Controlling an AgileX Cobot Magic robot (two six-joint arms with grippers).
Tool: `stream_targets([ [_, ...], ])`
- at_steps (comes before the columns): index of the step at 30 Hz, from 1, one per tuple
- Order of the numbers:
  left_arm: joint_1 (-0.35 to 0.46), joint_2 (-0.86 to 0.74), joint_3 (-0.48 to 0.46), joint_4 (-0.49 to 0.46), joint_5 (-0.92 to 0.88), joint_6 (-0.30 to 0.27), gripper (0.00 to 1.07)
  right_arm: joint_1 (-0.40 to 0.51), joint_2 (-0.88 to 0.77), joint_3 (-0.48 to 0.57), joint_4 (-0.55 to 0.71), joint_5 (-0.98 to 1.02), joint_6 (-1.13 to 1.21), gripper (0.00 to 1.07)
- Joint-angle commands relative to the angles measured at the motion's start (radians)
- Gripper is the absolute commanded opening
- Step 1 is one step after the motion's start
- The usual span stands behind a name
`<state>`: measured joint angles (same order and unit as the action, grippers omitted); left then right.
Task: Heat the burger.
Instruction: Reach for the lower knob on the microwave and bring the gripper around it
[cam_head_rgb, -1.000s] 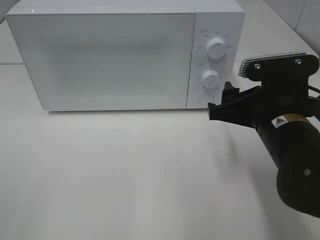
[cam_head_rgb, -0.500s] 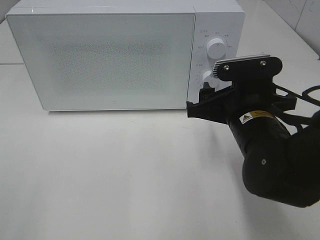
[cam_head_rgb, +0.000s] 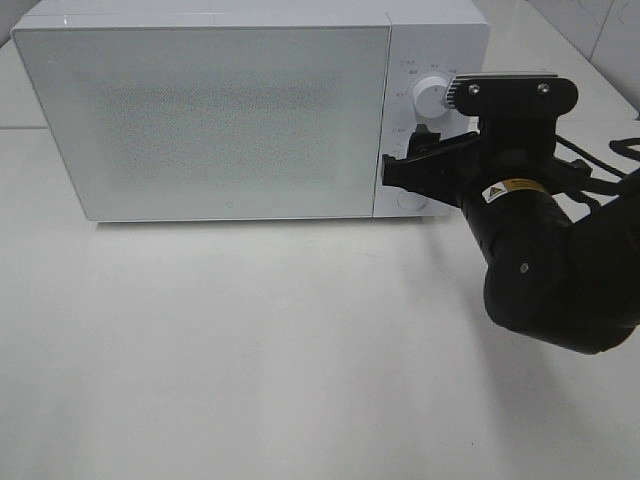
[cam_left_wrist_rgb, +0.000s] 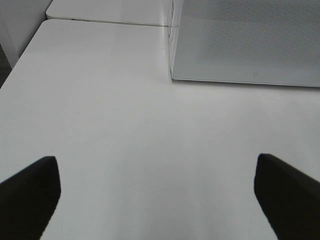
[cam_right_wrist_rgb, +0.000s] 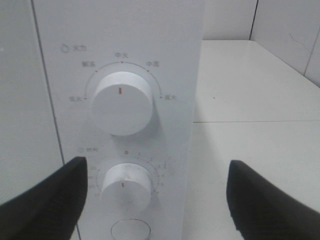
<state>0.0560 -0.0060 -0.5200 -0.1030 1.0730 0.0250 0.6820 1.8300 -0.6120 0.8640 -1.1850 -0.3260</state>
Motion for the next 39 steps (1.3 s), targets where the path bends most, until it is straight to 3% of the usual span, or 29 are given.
stream_targets([
  [1,0.003,-0.022,0.001,-0.004,0.0,-0.001,0.98,-0.017,0.042,-0.025,-0.014,0.004,0.012,0.74],
  [21,0.003,-0.022,0.001,-0.005,0.0,-0.001,0.98,-0.05,0.199,-0.178,-0.1,0.053,0.009,0.74],
  [39,0.003,-0.022,0.001,-0.001,0.0,-0.001,0.98,-0.087,0.245,-0.223,-0.098,0.052,0.005,0.74],
])
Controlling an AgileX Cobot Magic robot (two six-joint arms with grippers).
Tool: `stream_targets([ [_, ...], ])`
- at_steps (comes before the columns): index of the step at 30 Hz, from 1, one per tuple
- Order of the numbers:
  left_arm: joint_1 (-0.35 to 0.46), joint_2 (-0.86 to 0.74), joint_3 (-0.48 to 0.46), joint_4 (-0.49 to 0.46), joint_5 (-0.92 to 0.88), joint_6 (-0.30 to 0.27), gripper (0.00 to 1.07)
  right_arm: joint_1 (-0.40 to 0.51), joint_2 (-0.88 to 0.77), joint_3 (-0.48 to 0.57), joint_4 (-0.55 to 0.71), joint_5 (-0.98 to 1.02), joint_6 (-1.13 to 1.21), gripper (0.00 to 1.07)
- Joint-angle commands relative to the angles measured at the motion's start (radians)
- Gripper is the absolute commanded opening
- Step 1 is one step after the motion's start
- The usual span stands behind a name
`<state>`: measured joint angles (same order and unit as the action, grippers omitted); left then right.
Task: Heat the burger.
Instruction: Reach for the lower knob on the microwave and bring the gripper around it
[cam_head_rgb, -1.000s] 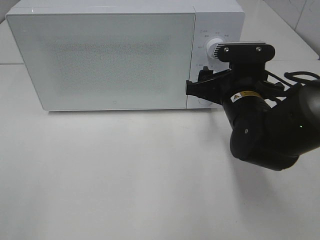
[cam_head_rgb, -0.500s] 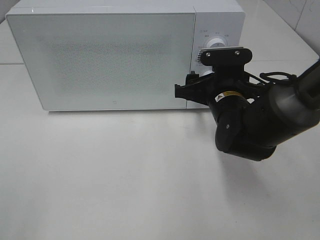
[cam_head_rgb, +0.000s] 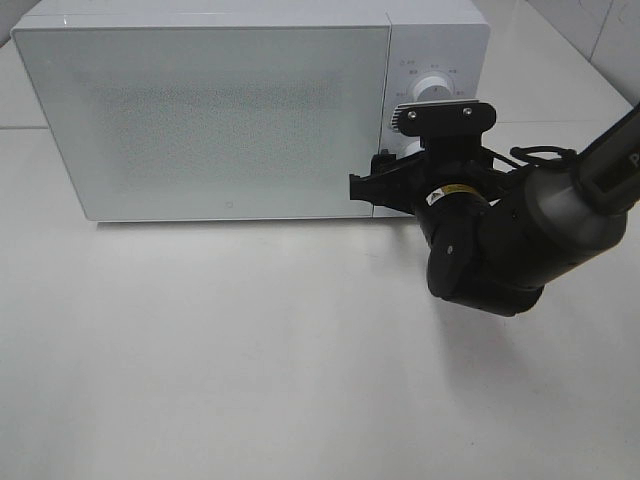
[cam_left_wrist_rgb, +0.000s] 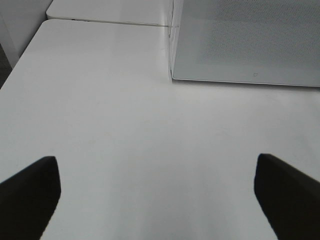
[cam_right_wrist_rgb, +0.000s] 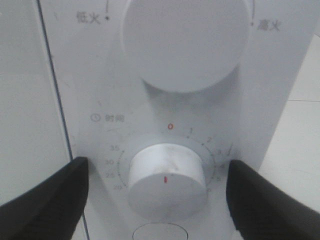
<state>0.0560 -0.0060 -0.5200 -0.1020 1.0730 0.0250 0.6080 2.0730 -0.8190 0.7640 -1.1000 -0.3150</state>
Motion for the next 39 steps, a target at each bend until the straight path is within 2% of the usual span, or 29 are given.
stream_targets([
  [1,0.003,-0.022,0.001,-0.002,0.0,-0.001,0.98,-0.013,0.002,-0.016,0.004,-0.036,-0.006,0.74],
  [6,0.003,-0.022,0.001,-0.002,0.0,-0.001,0.98,-0.013,0.002,-0.016,0.004,-0.058,-0.006,0.7],
  [8,0.003,-0.022,0.001,-0.002,0.0,-0.001,0.98,-0.013,0.002,-0.016,0.004,-0.066,-0.007,0.66],
  [10,0.003,-0.022,0.001,-0.002,0.0,-0.001,0.98,-0.011,0.002,-0.016,0.004,-0.097,-0.009,0.54],
  [11,0.003,-0.022,0.001,-0.002,0.0,-0.001,0.98,-0.011,0.002,-0.016,0.004,-0.097,-0.009,0.54],
  [13,0.003,-0.022,0.001,-0.002,0.0,-0.001,0.98,-0.011,0.002,-0.016,0.004,-0.11,-0.008,0.34],
  [14,0.003,-0.022,0.001,-0.002,0.0,-0.001,0.98,-0.011,0.002,-0.016,0.004,-0.11,-0.008,0.34],
  [15,0.003,-0.022,0.001,-0.002,0.0,-0.001,0.98,-0.011,0.002,-0.016,0.003,-0.114,-0.004,0.19],
  [16,0.003,-0.022,0.001,-0.002,0.0,-0.001,0.98,-0.011,0.002,-0.016,0.003,-0.114,-0.004,0.19],
  [17,0.003,-0.022,0.001,-0.002,0.0,-0.001,0.98,-0.011,0.002,-0.016,0.002,-0.119,-0.004,0.03],
  [18,0.003,-0.022,0.001,-0.002,0.0,-0.001,0.98,-0.011,0.002,-0.016,0.001,-0.129,-0.004,0.0],
  [26,0.003,-0.022,0.001,-0.002,0.0,-0.001,0.98,-0.011,0.002,-0.016,-0.061,-0.18,0.015,0.0],
  [33,0.003,-0.022,0.001,-0.002,0.0,-0.001,0.98,-0.011,0.002,-0.016,-0.06,-0.192,0.031,0.0],
  [39,0.003,-0.022,0.001,-0.002,0.0,-0.001,0.98,-0.011,0.002,-0.016,-0.082,-0.198,0.128,0.0],
])
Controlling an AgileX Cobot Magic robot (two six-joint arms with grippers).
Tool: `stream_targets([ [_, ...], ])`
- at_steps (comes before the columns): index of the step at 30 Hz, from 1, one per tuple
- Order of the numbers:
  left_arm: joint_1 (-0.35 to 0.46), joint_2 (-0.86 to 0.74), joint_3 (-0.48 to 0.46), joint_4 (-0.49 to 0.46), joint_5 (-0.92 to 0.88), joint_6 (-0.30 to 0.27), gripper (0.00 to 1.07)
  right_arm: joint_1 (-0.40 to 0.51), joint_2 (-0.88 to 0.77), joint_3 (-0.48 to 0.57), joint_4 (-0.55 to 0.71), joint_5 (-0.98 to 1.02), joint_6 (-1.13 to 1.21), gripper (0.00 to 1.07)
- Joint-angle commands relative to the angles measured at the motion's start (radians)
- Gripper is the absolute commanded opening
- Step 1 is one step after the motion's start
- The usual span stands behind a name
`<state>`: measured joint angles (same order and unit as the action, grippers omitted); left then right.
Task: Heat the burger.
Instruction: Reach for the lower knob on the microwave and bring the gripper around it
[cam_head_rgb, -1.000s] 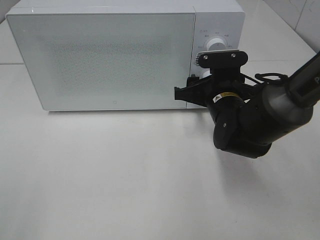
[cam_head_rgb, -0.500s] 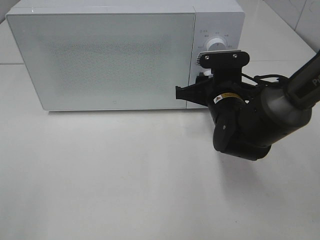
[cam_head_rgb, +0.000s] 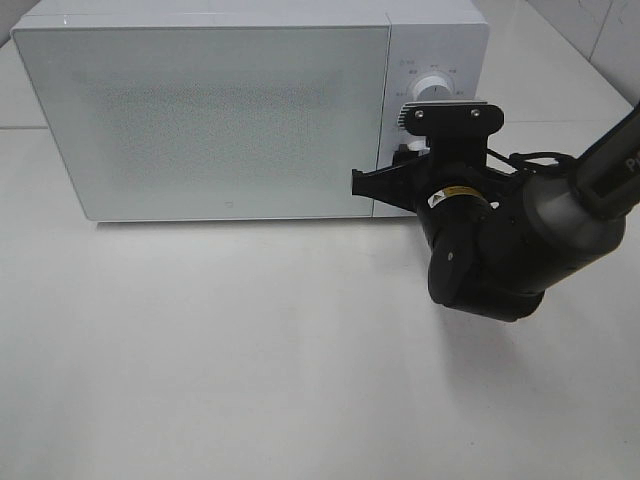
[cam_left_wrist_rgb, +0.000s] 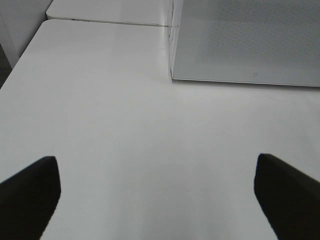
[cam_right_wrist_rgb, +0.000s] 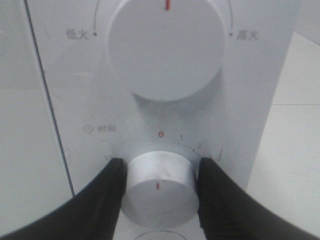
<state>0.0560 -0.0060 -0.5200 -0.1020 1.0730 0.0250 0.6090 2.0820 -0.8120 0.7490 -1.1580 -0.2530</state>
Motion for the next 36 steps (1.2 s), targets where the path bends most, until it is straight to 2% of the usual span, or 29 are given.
stream_targets([
  [1,0.003,-0.022,0.001,-0.002,0.0,-0.001,0.98,-0.012,-0.007,-0.023,-0.085,-0.147,0.126,0.0],
  [4,0.003,-0.022,0.001,-0.002,0.0,-0.001,0.98,-0.012,-0.007,-0.023,-0.091,-0.15,0.155,0.0],
  [6,0.003,-0.022,0.001,-0.002,0.0,-0.001,0.98,-0.012,-0.008,-0.023,-0.113,-0.157,0.363,0.0],
  [8,0.003,-0.022,0.001,-0.002,0.0,-0.001,0.98,-0.012,-0.008,-0.023,-0.115,-0.157,0.409,0.0],
  [9,0.003,-0.022,0.001,-0.002,0.0,-0.001,0.98,-0.012,-0.008,-0.023,-0.128,-0.156,0.537,0.0],
  [11,0.003,-0.022,0.001,-0.002,0.0,-0.001,0.98,-0.012,-0.008,-0.023,-0.134,-0.156,0.595,0.0],
  [12,0.003,-0.022,0.001,-0.002,0.0,-0.001,0.98,-0.012,-0.008,-0.023,-0.153,-0.156,0.744,0.0],
  [13,0.003,-0.022,0.001,-0.002,0.0,-0.001,0.98,-0.012,-0.008,-0.023,-0.153,-0.156,0.744,0.0],
  [15,0.003,-0.022,0.001,-0.002,0.0,-0.001,0.98,-0.012,-0.008,-0.023,-0.189,-0.156,0.942,0.0],
  [16,0.003,-0.022,0.001,-0.002,0.0,-0.001,0.98,-0.012,-0.008,-0.023,-0.189,-0.156,0.942,0.0],
  [18,0.003,-0.022,0.001,-0.002,0.0,-0.001,0.98,-0.012,-0.008,-0.023,-0.22,-0.16,1.113,0.0],
  [21,0.003,-0.022,0.001,-0.002,0.0,-0.001,0.98,-0.012,-0.008,-0.023,-0.225,-0.162,1.165,0.0],
  [23,0.003,-0.022,0.001,-0.002,0.0,-0.001,0.98,-0.012,-0.008,-0.023,-0.266,-0.166,1.472,0.0],
  [24,0.003,-0.022,0.001,-0.002,0.0,-0.001,0.98,-0.012,-0.008,-0.023,-0.266,-0.166,1.472,0.0],
  [26,0.003,-0.022,0.001,-0.002,0.0,-0.001,0.98,-0.012,-0.007,-0.023,-0.29,-0.2,1.623,0.0],
  [31,0.003,-0.022,0.001,-0.002,0.0,-0.001,0.98,-0.012,-0.007,-0.023,-0.298,-0.243,1.823,0.0],
  [36,0.003,-0.022,0.001,-0.002,0.0,-0.001,0.98,-0.012,-0.007,-0.023,-0.299,-0.243,1.874,0.0],
])
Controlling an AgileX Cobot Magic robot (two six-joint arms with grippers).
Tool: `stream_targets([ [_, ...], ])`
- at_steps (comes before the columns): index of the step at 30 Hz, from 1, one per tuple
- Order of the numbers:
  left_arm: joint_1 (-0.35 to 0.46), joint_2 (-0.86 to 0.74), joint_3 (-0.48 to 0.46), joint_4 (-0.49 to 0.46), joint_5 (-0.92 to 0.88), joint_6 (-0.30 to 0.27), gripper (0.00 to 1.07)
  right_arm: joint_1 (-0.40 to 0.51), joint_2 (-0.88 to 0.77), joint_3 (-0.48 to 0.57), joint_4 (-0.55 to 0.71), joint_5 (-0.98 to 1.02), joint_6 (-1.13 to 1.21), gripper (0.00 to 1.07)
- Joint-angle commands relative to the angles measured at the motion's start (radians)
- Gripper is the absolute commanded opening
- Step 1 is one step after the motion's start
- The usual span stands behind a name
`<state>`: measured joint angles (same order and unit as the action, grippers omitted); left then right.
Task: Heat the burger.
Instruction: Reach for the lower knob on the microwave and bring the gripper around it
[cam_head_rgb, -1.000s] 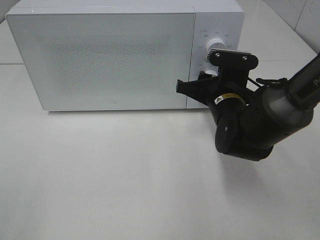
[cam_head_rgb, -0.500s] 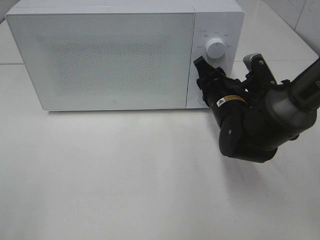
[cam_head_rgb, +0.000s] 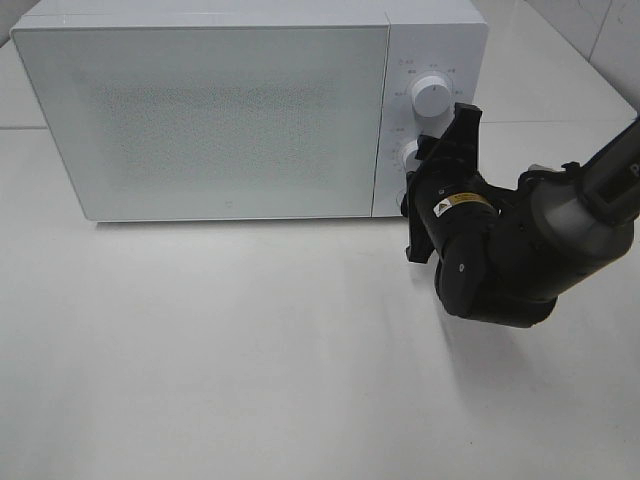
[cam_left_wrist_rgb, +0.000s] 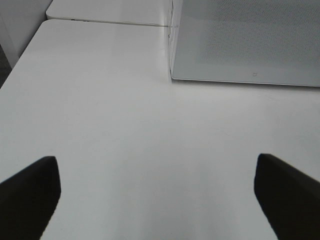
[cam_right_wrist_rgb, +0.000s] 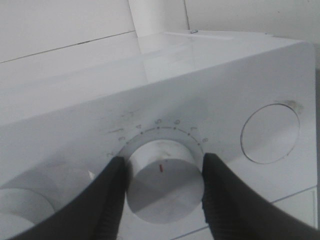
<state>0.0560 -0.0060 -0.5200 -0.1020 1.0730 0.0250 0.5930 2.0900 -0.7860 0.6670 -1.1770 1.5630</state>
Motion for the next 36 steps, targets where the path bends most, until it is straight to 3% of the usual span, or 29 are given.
stream_targets([
  [1,0.003,-0.022,0.001,-0.002,0.0,-0.001,0.98,0.004,-0.015,-0.049,-0.217,-0.224,0.058,0.0],
  [16,0.003,-0.022,0.001,-0.002,0.0,-0.001,0.98,0.004,-0.015,-0.049,-0.187,-0.223,0.054,0.0],
  [27,0.003,-0.022,0.001,-0.002,0.0,-0.001,0.98,0.004,-0.015,-0.049,-0.128,-0.223,0.004,0.1],
  [30,0.003,-0.022,0.001,-0.002,0.0,-0.001,0.98,0.004,-0.015,-0.049,-0.102,-0.226,-0.035,0.18],
  [32,0.003,-0.022,0.001,-0.002,0.0,-0.001,0.98,0.004,-0.015,-0.049,-0.071,-0.226,-0.053,0.35],
  [33,0.003,-0.022,0.001,-0.002,0.0,-0.001,0.98,0.004,-0.015,-0.049,-0.071,-0.226,-0.053,0.35],
  [35,0.003,-0.022,0.001,-0.002,0.0,-0.001,0.98,0.004,-0.015,-0.049,-0.046,-0.225,-0.053,0.48],
  [36,0.003,-0.022,0.001,-0.002,0.0,-0.001,0.98,0.004,-0.015,-0.049,-0.046,-0.225,-0.053,0.48],
])
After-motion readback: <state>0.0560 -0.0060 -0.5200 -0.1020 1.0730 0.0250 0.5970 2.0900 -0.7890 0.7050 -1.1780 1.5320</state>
